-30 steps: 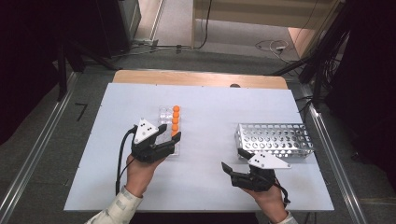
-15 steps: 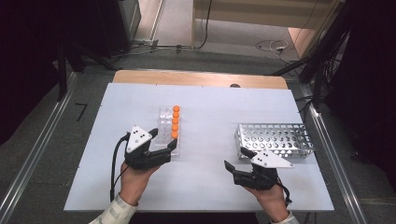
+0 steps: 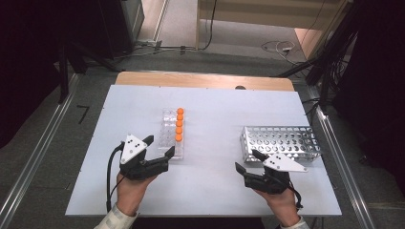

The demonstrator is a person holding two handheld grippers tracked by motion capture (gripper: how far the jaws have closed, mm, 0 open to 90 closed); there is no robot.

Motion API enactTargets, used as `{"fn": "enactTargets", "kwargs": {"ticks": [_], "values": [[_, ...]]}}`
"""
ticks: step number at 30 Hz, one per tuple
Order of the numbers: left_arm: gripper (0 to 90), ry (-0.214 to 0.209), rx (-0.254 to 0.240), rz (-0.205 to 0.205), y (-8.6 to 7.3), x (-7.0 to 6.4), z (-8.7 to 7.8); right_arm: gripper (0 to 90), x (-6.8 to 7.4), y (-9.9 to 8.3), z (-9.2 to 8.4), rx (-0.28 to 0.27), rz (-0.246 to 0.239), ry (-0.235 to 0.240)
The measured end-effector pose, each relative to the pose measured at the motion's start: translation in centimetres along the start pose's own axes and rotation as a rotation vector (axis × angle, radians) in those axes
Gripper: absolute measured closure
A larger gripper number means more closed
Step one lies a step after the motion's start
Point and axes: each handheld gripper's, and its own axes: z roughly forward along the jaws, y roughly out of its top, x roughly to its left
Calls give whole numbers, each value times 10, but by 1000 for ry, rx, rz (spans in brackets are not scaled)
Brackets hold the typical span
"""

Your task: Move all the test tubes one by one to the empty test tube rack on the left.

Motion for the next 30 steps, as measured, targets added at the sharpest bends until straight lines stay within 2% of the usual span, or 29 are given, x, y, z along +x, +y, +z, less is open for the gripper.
{"fn": "enactTargets", "kwargs": {"ticks": [3,11,22,30], "values": [[214,-13,7,-31,-7,3,-3,239,-6,-2,-4,-2,12,-17],[186,30,0,-22,-17,10,-12,239,-20,-7,-19,-18,34,-53],[161,133,-21,-11,-26,25,-22,239,-37,-17,-34,-26,66,-106],[159,166,-25,-30,-30,36,-27,239,-47,-24,-43,-26,88,-139]]}}
